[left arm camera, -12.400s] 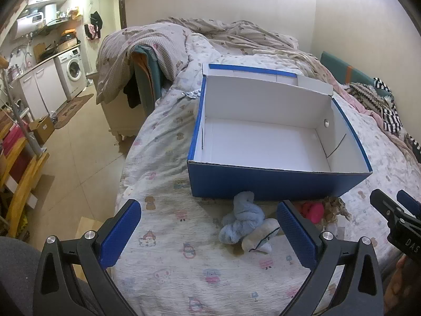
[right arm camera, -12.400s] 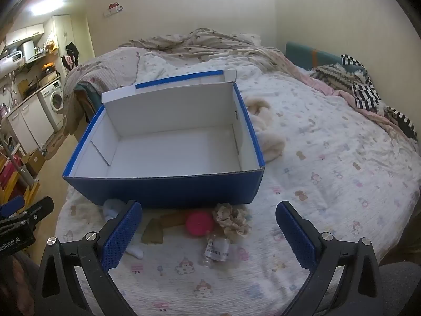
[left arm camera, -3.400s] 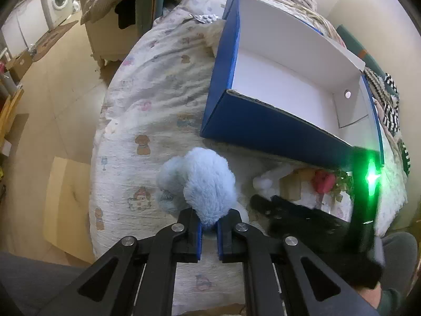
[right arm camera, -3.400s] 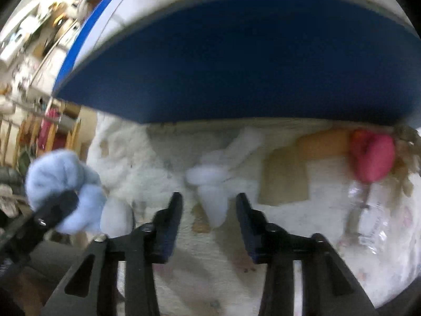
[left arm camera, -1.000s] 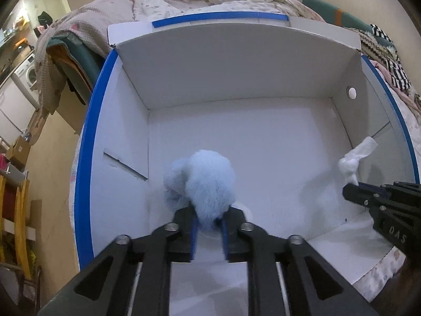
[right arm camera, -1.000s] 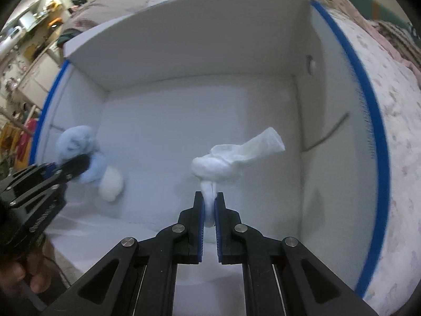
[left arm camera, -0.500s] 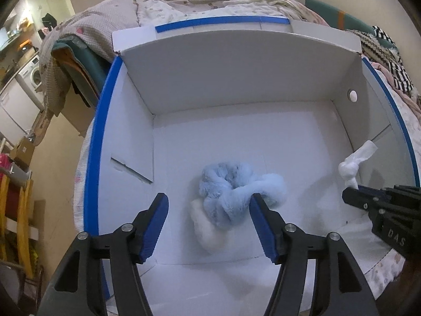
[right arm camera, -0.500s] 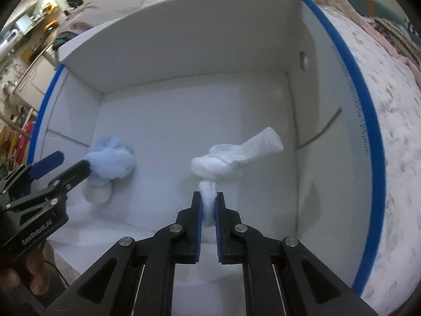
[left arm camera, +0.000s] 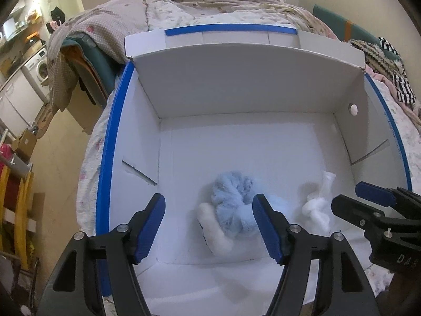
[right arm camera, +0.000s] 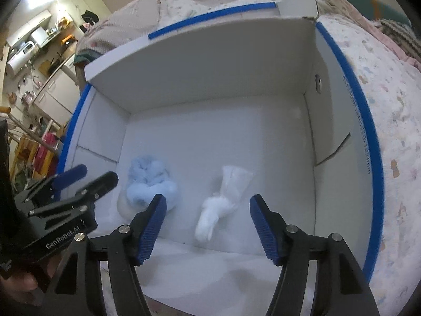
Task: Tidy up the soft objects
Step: 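Lower both held items into the box and open both tools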
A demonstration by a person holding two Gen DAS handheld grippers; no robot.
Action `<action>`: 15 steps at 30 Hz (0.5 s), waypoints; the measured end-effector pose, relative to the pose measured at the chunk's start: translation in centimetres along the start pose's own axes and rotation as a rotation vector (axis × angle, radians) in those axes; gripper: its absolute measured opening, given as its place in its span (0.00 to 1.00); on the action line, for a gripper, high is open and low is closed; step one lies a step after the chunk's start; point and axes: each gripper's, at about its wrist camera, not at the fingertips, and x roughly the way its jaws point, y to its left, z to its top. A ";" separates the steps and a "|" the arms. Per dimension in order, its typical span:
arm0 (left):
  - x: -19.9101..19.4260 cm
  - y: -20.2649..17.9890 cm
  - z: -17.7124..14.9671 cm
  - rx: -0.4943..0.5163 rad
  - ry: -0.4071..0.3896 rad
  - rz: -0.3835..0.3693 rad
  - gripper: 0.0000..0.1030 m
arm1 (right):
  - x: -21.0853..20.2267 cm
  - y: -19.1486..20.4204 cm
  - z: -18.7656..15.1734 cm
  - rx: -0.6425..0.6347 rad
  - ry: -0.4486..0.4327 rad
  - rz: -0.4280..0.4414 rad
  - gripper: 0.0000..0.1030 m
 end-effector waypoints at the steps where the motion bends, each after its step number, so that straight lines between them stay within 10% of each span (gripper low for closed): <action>1: -0.1 0.0 0.0 0.000 -0.001 -0.004 0.64 | -0.1 -0.1 0.1 0.005 -0.003 0.006 0.70; 15: -3.4 0.1 -0.6 0.009 -0.056 0.001 0.64 | -2.3 1.9 -0.2 -0.028 -0.059 0.001 0.72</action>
